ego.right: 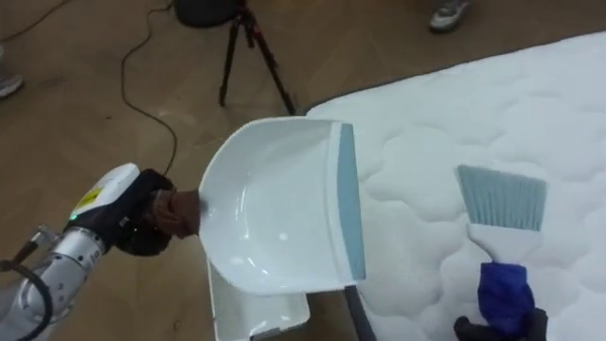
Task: Clean bed
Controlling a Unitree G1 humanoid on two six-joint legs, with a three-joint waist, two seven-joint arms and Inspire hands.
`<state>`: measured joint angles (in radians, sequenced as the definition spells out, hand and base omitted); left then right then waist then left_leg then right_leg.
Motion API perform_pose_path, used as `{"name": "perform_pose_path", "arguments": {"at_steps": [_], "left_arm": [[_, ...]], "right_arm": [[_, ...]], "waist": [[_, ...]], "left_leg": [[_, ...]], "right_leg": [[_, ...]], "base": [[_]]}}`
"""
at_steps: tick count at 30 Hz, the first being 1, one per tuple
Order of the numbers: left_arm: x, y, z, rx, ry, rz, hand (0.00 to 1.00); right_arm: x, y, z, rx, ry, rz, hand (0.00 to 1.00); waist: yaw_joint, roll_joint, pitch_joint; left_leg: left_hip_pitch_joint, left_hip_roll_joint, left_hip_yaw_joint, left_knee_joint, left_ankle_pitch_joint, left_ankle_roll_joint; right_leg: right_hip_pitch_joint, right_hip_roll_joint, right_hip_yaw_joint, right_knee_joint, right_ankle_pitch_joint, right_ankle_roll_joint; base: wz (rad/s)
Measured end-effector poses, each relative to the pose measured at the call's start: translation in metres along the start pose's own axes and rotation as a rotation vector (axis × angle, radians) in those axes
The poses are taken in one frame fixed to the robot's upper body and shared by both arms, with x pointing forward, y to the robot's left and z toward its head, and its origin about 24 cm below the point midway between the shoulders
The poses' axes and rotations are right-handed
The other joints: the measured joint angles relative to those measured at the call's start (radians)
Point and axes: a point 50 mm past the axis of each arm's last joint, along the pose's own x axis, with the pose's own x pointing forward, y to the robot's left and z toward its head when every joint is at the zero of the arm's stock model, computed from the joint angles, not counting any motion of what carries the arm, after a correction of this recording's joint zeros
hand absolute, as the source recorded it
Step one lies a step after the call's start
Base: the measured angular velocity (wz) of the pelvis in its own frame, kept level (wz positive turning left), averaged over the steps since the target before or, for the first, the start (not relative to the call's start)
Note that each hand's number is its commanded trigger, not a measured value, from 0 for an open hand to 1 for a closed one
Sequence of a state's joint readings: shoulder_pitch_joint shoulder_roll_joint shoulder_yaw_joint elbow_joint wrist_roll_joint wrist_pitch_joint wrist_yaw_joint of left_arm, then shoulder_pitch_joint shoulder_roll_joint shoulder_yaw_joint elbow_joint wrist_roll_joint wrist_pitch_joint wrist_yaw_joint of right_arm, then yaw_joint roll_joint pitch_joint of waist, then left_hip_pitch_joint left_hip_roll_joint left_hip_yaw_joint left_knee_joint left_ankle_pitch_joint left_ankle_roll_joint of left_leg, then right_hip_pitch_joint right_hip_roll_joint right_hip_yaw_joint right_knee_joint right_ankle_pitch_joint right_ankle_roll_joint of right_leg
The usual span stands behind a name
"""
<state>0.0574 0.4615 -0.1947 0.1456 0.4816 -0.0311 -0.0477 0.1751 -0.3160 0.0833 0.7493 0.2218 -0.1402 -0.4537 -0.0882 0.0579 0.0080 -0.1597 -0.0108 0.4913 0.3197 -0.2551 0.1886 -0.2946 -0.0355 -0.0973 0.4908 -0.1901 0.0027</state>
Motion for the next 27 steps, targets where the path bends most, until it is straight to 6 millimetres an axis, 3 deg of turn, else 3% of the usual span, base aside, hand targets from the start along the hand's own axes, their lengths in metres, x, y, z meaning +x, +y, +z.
{"name": "perform_pose_path", "arguments": {"at_steps": [1, 2, 4, 5, 7, 8, 9, 10, 11, 12, 13, 14, 15, 16, 17, 18, 19, 20, 21, 22, 24, 25, 26, 27], "left_arm": [[0.001, -0.004, 0.003, -0.023, -0.005, -0.001, 1.0], [0.001, -0.007, 0.006, -0.038, -0.01, -0.002, 1.0], [0.0, -0.011, 0.014, -0.096, -0.037, 0.004, 1.0], [-0.001, -0.01, 0.014, -0.112, -0.038, 0.008, 1.0], [-0.004, -0.008, 0.006, -0.18, 0.002, 0.026, 1.0], [-0.005, -0.008, 0.003, -0.2, 0.021, 0.029, 1.0], [-0.008, -0.011, -0.002, -0.221, 0.052, 0.026, 1.0], [-0.007, -0.014, -0.003, -0.236, 0.073, 0.015, 1.0], [-0.006, -0.017, -0.003, -0.248, 0.08, 0.009, 1.0], [-0.006, -0.025, -0.006, -0.279, 0.106, -0.008, 1.0], [-0.006, -0.034, -0.011, -0.298, 0.144, -0.043, 1.0], [-0.007, -0.038, -0.014, -0.302, 0.162, -0.059, 1.0], [-0.009, -0.044, -0.02, -0.305, 0.19, -0.082, 1.0], [-0.01, -0.049, -0.022, -0.318, 0.206, -0.1, 1.0], [-0.011, -0.053, -0.023, -0.329, 0.213, -0.11, 1.0], [-0.016, -0.059, -0.026, -0.354, 0.231, -0.125, 1.0], [-0.02, -0.064, -0.032, -0.365, 0.258, -0.138, 1.0], [-0.021, -0.067, -0.035, -0.368, 0.277, -0.148, 1.0], [-0.021, -0.072, -0.038, -0.371, 0.304, -0.168, 1.0], [-0.021, -0.075, -0.037, -0.376, 0.303, -0.179, 1.0], [-0.024, -0.08, -0.036, -0.386, 0.301, -0.198, 1.0], [-0.028, -0.085, -0.036, -0.394, 0.312, -0.207, 1.0], [-0.031, -0.087, -0.037, -0.399, 0.318, -0.212, 0.7], [-0.038, -0.092, -0.041, -0.41, 0.341, -0.22, 0.14]], "right_arm": [[0.0, 0.0, 0.002, 0.007, -0.008, -0.001, 0.0], [0.001, -0.001, 0.002, 0.009, -0.007, -0.006, 0.0], [0.002, -0.003, 0.005, 0.016, -0.006, -0.019, 0.0], [0.003, -0.002, 0.006, 0.015, -0.01, -0.015, 0.0], [0.003, 0.012, 0.013, 0.008, -0.015, 0.028, 0.0], [0.002, 0.016, 0.014, 0.005, -0.018, 0.046, 0.0], [-0.001, 0.023, 0.016, 0.007, -0.022, 0.08, 0.0], [-0.003, 0.027, 0.018, 0.017, -0.024, 0.099, 0.0], [-0.002, 0.028, 0.02, 0.012, -0.034, 0.105, 0.0], [0.001, 0.029, 0.025, -0.011, -0.057, 0.119, 0.0], [0.002, 0.032, 0.03, -0.043, -0.082, 0.137, 0.0], [0.001, 0.033, 0.029, -0.063, -0.087, 0.146, 0.0], [-0.002, 0.034, 0.023, -0.079, -0.075, 0.159, 0.0], [-0.003, 0.031, 0.017, -0.092, -0.05, 0.156, 0.0], [-0.003, 0.029, 0.016, -0.097, -0.044, 0.15, 0.0], [-0.002, 0.028, 0.016, -0.1, -0.047, 0.148, 0.0], [-0.003, 0.03, 0.018, -0.107, -0.06, 0.164, 0.0], [-0.003, 0.031, 0.019, -0.112, -0.065, 0.172, 0.0], [-0.005, 0.032, 0.016, -0.114, -0.057, 0.18, 0.0], [-0.004, 0.03, 0.014, -0.114, -0.046, 0.182, 0.0], [-0.002, 0.021, 0.014, -0.104, -0.042, 0.163, 0.0], [0.0, 0.018, 0.017, -0.105, -0.054, 0.155, 0.0], [0.001, 0.018, 0.018, -0.109, -0.059, 0.157, 0.0], [0.0, 0.02, 0.02, -0.118, -0.07, 0.181, 0.0]], "waist": [[0.006, -0.007, -0.0032], [0.013, -0.011, -0.0064], [0.055, -0.021, -0.0065], [0.07, -0.023, -0.0066], [0.105, -0.032, -0.0073], [0.107, -0.034, -0.0085], [0.115, -0.046, -0.015], [0.109, -0.071, -0.0167], [0.109, -0.079, -0.0141], [0.112, -0.071, -0.007], [0.092, -0.049, -0.005], [0.076, -0.043, -0.0057], [0.037, -0.041, -0.0042], [0.013, -0.052, -0.0055], [0.009, -0.05, -0.007], [0.018, -0.036, -0.0113], [0.016, -0.024, -0.0089], [0.009, -0.017, -0.0084], [-0.03, -0.026, -0.0109], [-0.05, -0.044, -0.0106], [-0.04, -0.054, -0.0126], [-0.012, -0.049, -0.0091], [0.003, -0.047, -0.0064], [0.038, -0.039, -0.0033]], "left_leg": [[0.029, 0.007, 0.085, -0.035, 0.0, 0.0], [0.049, 0.006, 0.118, -0.055, 0.002, -0.001], [0.109, 0.003, 0.32, -0.123, 0.005, -0.004], [0.121, 0.003, 0.388, -0.136, 0.003, -0.007], [0.137, 0.016, 0.564, -0.145, -0.007, -0.024], [0.136, 0.027, 0.593, -0.13, -0.013, -0.036], [0.117, 0.046, 0.603, -0.068, -0.034, -0.08], [0.082, 0.063, 0.55, 0.02, -0.05, -0.121], [0.058, 0.065, 0.482, 0.063, -0.056, -0.132], [0.015, 0.064, 0.353, 0.121, -0.058, -0.135], [-0.005, 0.075, 0.291, 0.144, -0.057, -0.134], [-0.009, 0.082, 0.282, 0.147, -0.057, -0.133], [-0.008, 0.089, 0.27, 0.147, -0.05, -0.144], [-0.005, 0.094, 0.255, 0.157, -0.035, -0.163], [-0.004, 0.114, 0.25, 0.179, -0.041, -0.152], [-0.002, 0.193, 0.217, 0.253, -0.068, -0.134], [-0.003, 0.248, 0.139, 0.278, -0.089, -0.169], [-0.004, 0.245, 0.106, 0.274, -0.091, -0.167], [0.004, 0.233, 0.091, 0.249, -0.078, -0.169], [0.01, 0.215, 0.08, 0.216, -0.058, -0.17], [0.023, 0.197, 0.079, 0.175, -0.034, -0.18], [0.038, 0.175, 0.03, 0.149, -0.025, -0.193], [0.049, 0.161, -0.028, 0.132, -0.02, -0.202], [0.073, 0.135, -0.158, 0.1, -0.011, -0.219]], "right_leg": [[-0.001, -0.015, -0.062, 0.086, -0.025, 0.011], [0.003, -0.022, -0.076, 0.126, -0.045, 0.003], [0.033, -0.078, -0.101, 0.277, -0.111, 0.015], [0.041, -0.091, -0.107, 0.3, -0.118, 0.016], [0.114, -0.13, -0.181, 0.286, -0.134, 0.002], [0.142, -0.134, -0.205, 0.26, -0.138, 0.001], [0.199, -0.136, -0.24, 0.194, -0.154, -0.006], [0.242, -0.141, -0.256, 0.126, -0.173, -0.008], [0.255, -0.144, -0.265, 0.088, -0.197, 0.0], [0.268, -0.146, -0.271, 0.025, -0.219, 0.025], [0.271, -0.135, -0.261, -0.001, -0.209, 0.042], [0.273, -0.127, -0.261, -0.009, -0.205, 0.038], [0.271, -0.12, -0.262, -0.023, -0.206, 0.02], [0.265, -0.135, -0.265, -0.025, -0.199, 0.017], [0.262, -0.146, -0.281, -0.025, -0.196, 0.018], [0.265, -0.169, -0.334, -0.027, -0.182, 0.041], [0.278, -0.169, -0.351, -0.023, -0.165, 0.059], [0.281, -0.166, -0.351, -0.021, -0.155, 0.065], [0.278, -0.147, -0.325, -0.028, -0.147, 0.07], [0.258, -0.13, -0.273, -0.048, -0.143, 0.063], [0.229, -0.114, -0.205, -0.063, -0.135, 0.051], [0.213, -0.099, -0.149, -0.063, -0.126, 0.041], [0.205, -0.09, -0.117, -0.061, -0.119, 0.035], [0.205, -0.073, -0.069, -0.07, -0.11, 0.024]], "base": [[-1.19], [-1.24], [-1.6], [-1.79], [-1.8], [-1.6], [-1.29], [-1.23], [-1.35], [-1.42], [-1.26], [-0.67], [-0.36], [-0.51], [-1.22], [-1.73], [-1.65], [-0.95], [-0.26], [-0.13], [-0.51], [-1.02], [-1.51], [-1.5]]}}
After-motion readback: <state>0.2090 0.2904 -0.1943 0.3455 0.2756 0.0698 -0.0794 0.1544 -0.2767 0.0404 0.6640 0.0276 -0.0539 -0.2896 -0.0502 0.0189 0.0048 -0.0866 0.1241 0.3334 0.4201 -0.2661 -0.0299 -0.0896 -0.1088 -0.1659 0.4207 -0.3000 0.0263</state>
